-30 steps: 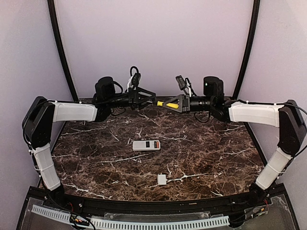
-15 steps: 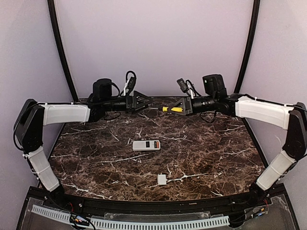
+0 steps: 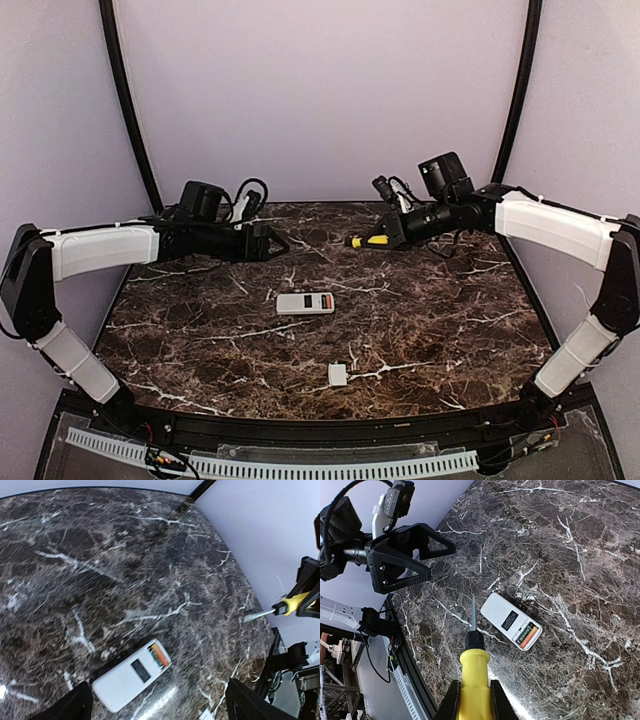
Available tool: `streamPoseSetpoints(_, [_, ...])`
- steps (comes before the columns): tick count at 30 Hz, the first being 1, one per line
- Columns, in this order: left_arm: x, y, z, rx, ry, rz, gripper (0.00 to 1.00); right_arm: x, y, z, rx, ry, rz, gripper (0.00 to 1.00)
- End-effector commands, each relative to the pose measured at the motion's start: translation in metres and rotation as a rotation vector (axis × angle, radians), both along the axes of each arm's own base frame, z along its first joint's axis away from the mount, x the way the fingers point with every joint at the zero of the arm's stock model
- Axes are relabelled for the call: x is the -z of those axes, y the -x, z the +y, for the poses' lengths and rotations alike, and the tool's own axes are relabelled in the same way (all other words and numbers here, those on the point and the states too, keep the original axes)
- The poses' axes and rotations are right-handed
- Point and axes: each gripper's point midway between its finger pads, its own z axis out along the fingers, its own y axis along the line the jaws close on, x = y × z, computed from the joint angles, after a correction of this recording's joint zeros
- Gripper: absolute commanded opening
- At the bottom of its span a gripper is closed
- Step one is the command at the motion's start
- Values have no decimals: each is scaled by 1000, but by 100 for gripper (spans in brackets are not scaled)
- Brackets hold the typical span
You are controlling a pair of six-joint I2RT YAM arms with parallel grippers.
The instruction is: Unload the batteries from the remote control
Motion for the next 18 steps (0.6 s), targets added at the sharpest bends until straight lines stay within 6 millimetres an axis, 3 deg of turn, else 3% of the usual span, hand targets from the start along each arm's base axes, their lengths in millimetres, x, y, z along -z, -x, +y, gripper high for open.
streamPoseSetpoints(1, [31,29,46,-76,-191,48,92,1,5,3,3,50,-7,0])
streamPoseSetpoints(5, [48,46,61,-98,-238,96,89,13,5,0,37,132,38,0])
streamPoseSetpoints(10, [67,59,66,-94,-272,133,83,28,5,-2,62,191,109,0])
streamPoseSetpoints(18, [83,63,54,-48,-325,149,78,36,4,0,75,232,154,0])
